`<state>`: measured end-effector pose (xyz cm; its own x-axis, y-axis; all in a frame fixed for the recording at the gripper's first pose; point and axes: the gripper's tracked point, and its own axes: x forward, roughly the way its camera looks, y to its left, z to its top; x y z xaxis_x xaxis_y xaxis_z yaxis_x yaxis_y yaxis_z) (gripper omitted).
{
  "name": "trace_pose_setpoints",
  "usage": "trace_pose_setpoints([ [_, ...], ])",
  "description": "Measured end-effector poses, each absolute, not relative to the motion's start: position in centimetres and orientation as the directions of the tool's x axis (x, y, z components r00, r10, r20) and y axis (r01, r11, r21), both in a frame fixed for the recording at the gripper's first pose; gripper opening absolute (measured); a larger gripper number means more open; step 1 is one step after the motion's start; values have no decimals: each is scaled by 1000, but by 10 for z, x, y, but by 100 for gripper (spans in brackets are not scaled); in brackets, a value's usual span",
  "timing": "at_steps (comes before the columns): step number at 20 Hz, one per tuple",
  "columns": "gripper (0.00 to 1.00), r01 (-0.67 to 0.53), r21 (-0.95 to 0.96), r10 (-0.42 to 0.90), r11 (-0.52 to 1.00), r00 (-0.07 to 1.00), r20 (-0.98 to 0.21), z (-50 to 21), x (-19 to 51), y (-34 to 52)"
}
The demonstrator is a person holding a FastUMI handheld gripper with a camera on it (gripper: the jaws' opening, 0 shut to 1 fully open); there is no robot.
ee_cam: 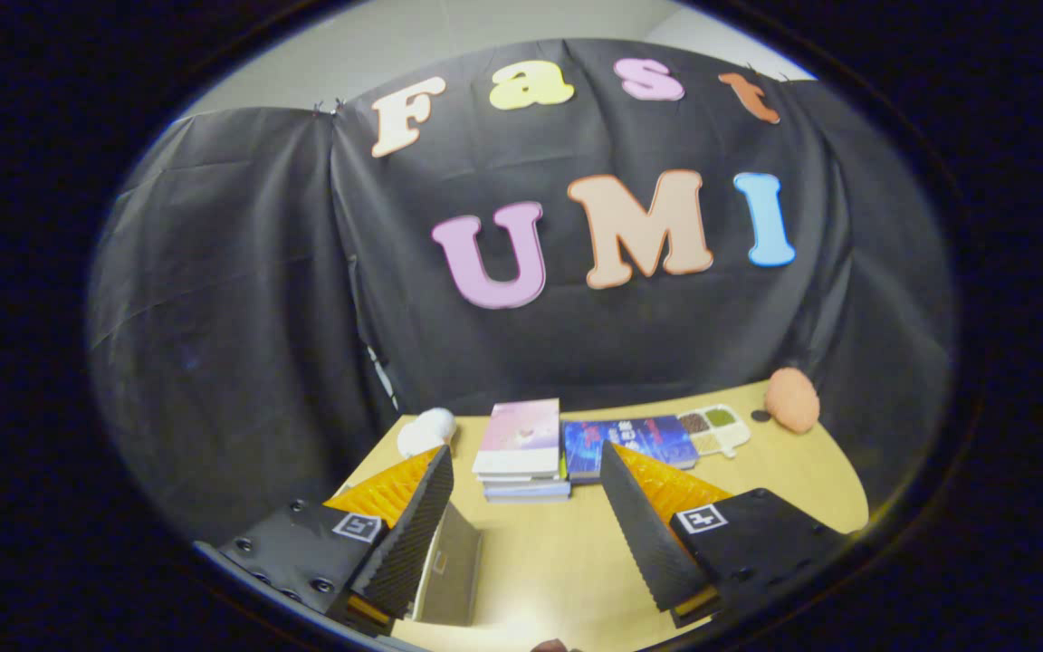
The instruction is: Open the storage box then place both shoes into the box .Put the left shoe in first, then the right shoe, with the right side of both shoes facing outward in a uniform manner.
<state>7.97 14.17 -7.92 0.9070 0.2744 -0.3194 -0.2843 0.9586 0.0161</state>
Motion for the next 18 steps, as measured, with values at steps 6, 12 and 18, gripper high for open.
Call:
trace_pose_setpoints([
  [6,100,-247,3,246,969,968,-52,-8,71,117],
  [12,100,-239,12,238,971,971,15,1,64,110],
  [18,100,-218,-23,218,976,976,-21,-7,68,109],
])
